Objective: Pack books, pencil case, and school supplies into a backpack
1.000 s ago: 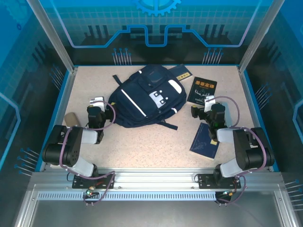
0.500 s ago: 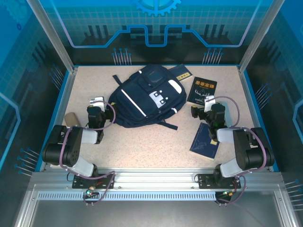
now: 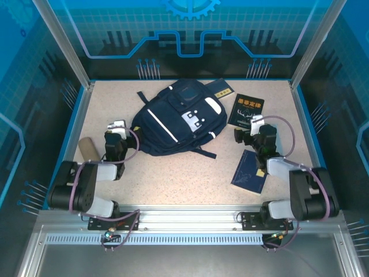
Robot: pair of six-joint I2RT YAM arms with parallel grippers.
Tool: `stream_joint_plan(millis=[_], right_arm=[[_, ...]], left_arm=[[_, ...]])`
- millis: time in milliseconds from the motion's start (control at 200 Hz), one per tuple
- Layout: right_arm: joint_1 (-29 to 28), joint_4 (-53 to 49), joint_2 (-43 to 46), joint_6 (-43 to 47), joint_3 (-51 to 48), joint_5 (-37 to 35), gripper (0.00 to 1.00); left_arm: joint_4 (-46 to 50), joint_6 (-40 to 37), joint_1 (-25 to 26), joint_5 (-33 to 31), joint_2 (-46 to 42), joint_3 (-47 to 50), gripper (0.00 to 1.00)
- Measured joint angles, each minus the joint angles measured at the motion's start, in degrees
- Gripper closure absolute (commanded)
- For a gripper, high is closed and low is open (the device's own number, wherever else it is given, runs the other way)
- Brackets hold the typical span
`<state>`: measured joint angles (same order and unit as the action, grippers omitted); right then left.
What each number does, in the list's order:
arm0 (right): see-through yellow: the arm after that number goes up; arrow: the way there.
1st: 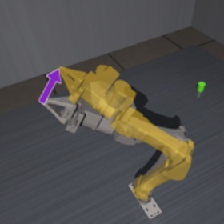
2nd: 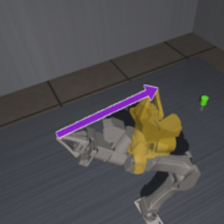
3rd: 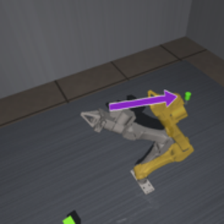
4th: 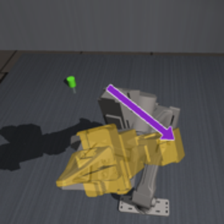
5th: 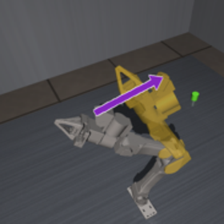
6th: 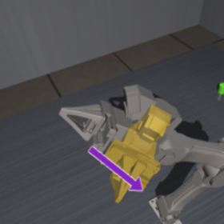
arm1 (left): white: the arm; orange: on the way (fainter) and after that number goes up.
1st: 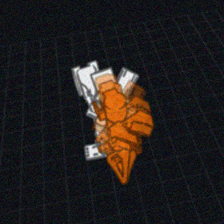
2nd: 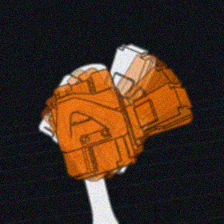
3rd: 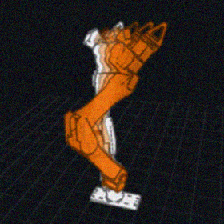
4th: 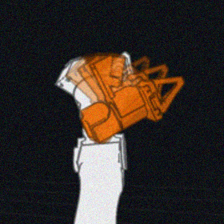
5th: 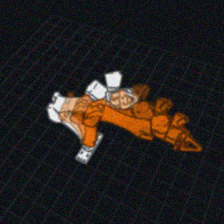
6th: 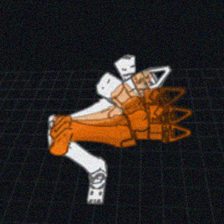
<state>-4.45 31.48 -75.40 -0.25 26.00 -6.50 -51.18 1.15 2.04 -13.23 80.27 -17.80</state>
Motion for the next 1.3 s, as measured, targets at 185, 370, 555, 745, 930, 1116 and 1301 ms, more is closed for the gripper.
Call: stream_joint_plan(millis=[185, 370, 555, 745, 930, 1116, 1301], right_arm=[[0.0, -15.5, 10.6, -8.1, 8.8, -5.2, 0.00], [0.9, -38.6, 8.4, -21.9, 26.7, -9.8, 0.00], [1.5, -51.4, -0.4, -27.3, 37.4, -3.9, 0.03], [-4.0, -56.0, -7.6, -31.3, 37.6, 4.0, 0.04], [-13.1, -56.1, -15.4, -34.9, 40.4, 9.2, 0.08], [-18.9, -54.5, -24.8, -37.9, 45.7, 13.5, 0.14], [-19.6, -53.3, -33.3, -40.6, 49.9, 16.5, 0.17]], left_arm=[[12.1, 1.7, 0.1, 0.1, -14.8, -2.8, 0.01], [30.1, 10.0, 0.2, 3.0, -20.3, -14.2, 0.01], [41.3, 17.5, 0.6, 14.6, -14.2, -26.0, 0.01], [46.4, 23.1, 4.5, 22.2, -0.1, -32.3, 0.01], [51.5, 26.9, 7.1, 26.1, 13.9, -41.1, 0.07], [53.8, 28.8, 8.4, 28.4, 22.3, -46.7, 0.16], [54.1, 30.5, 8.6, 28.5, 23.9, -45.9, 0.23]])
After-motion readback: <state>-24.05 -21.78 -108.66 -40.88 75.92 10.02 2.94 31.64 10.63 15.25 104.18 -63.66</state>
